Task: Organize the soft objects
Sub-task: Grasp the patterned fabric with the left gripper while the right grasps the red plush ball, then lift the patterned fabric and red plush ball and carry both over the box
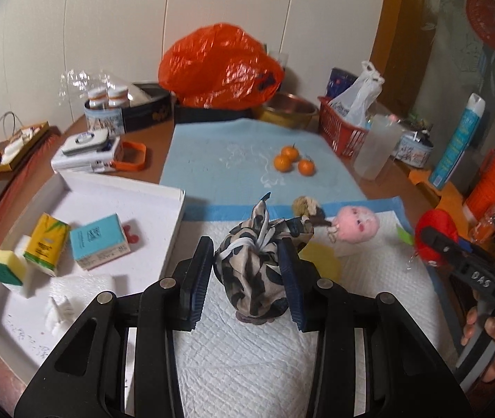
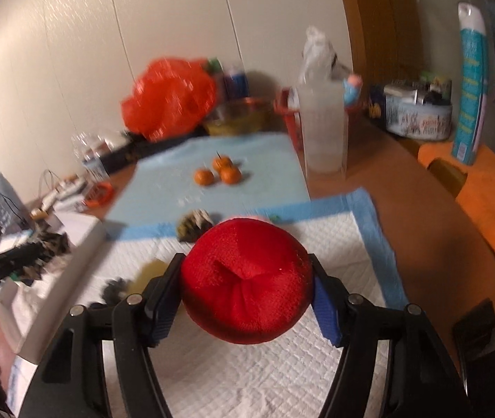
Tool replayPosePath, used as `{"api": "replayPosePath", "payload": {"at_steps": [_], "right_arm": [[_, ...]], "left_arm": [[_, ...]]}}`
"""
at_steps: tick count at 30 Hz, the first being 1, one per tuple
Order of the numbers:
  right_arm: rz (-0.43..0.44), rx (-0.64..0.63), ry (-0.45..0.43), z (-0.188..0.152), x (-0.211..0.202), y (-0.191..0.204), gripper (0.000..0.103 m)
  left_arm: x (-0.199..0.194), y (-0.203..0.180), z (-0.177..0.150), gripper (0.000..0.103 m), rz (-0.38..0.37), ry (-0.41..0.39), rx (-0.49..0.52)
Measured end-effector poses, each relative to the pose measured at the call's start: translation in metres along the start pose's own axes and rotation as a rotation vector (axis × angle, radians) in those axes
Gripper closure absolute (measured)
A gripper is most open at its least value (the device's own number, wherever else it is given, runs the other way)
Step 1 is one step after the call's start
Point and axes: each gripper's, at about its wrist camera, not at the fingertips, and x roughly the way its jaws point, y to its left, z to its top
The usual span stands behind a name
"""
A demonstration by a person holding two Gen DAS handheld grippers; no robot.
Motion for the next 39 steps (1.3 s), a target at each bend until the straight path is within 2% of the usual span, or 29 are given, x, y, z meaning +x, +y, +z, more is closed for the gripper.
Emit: {"api": "replayPosePath", "payload": {"at_steps": [8,14,28,39], "right_arm": [[0.060,-0.006,-0.138,0.019,-0.055,0.020,0.036],[0.097,-0.044,-0.217,0.027,-0.086,0.045,0.036],[0.133,-0.099,-0.263,0.023,-0.106,0.099,0.036],[0.152,-0.133,-0.255,0.019,-0.106,0.136,0.036]], "left_arm": [[-0.056,-0.001,0.005,0.065,-0.011,-0.119,0.010],[-0.096,0.015,0.009,0.065,0.006,-0.200,-0.007],[-0.146,0.073,0.001,0.065,0.045,-0.275,-0.058],[-0.159,0.104,-0.005,0.065,0.055,-0.286,-0.088]]}}
